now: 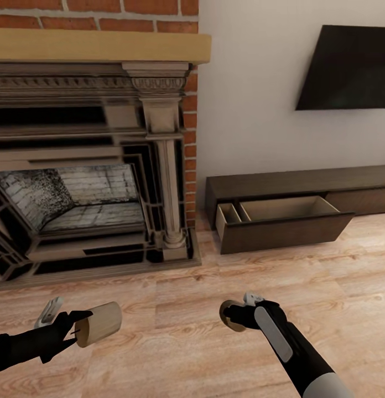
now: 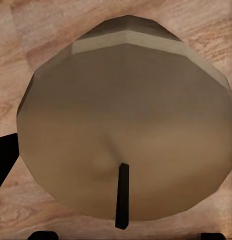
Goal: Place each of the two pumpkins and all three candles from the living room inside a cabinet in the living room (use any cabinet), then make sure every cabinet is closed, and position the cauldron so it is next to a table in the living room.
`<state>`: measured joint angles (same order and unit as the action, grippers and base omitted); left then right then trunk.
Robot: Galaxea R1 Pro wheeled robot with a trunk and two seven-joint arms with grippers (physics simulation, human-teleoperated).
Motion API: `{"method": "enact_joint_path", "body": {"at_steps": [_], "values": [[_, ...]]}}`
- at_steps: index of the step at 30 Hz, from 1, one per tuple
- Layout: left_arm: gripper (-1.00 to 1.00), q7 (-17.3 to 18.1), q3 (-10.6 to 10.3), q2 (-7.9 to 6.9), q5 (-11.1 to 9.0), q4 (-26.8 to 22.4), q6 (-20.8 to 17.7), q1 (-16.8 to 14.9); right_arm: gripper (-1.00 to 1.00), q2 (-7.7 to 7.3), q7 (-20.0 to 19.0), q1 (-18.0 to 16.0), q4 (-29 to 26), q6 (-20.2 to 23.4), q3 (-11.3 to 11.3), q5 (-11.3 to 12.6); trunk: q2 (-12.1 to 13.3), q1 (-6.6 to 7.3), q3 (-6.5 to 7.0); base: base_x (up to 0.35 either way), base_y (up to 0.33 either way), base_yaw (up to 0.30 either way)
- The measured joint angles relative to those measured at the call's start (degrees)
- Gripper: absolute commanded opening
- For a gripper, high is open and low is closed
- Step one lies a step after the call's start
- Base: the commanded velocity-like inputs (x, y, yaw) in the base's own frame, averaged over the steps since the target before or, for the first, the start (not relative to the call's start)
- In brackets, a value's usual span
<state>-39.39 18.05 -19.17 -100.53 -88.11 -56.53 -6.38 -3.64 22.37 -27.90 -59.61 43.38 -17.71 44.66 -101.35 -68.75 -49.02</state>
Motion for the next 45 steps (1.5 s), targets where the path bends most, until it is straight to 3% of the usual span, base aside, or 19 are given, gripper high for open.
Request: {"method": "enact_joint_path", "body": {"at_steps": [11, 19, 28, 31, 32, 34, 45], "values": [[-1.00, 0.0, 0.0, 0.00, -0.1, 0.0, 0.0, 0.0, -1.00, -0.08, -0.2, 0.2, 0.5, -2.0, -0.1, 0.0, 4.4, 2.42, 1.89, 0.000, 0.000, 0.000], [-1.00, 0.3, 0.1, -0.08, -0.2, 0.0, -0.1, 0.0, -1.00, -0.04, -0.1, 0.3, 3.1, -3.8, -0.2, 0.4, 4.4, 2.42, 1.87, 0.000, 0.000, -0.015], [-1.00, 0.3, 0.0, -0.08, -0.1, 0.0, -0.2, 0.0, -1.00, -0.08, -0.3, 0.3, 4.5, -4.3, -0.1, 0.7, 4.4, 2.42, 1.87, 0.000, 0.000, -0.252], [-1.00, 0.3, 0.0, -0.08, -0.1, 0.0, -0.2, 0.0, -1.00, -0.18, -1.8, 0.2, 4.6, -4.4, -0.1, 0.8, 4.4, 2.42, 1.87, 0.000, 0.000, -0.289], [-1.00, 0.3, 0.0, -0.08, 0.0, 0.0, -0.2, 0.0, -1.00, -0.22, -4.6, 0.3, 4.7, -4.5, -0.1, 1.2, 4.4, 2.42, 1.87, 0.000, 0.000, -0.290], [-1.00, 0.3, 0.0, -0.07, 0.0, 0.0, -0.2, 0.0, -1.00, -0.33, -5.7, 0.3, 4.8, -4.3, -0.1, 0.5, 4.4, 2.42, 1.87, 0.000, 0.000, -0.290], [-1.00, 0.3, -0.1, -0.08, 0.1, 0.0, -0.2, 0.0, -1.00, -0.35, -6.5, 0.2, 6.3, -4.4, 0.0, 0.6, 4.8, 2.64, 2.05, 0.000, 0.000, -0.290]]}}
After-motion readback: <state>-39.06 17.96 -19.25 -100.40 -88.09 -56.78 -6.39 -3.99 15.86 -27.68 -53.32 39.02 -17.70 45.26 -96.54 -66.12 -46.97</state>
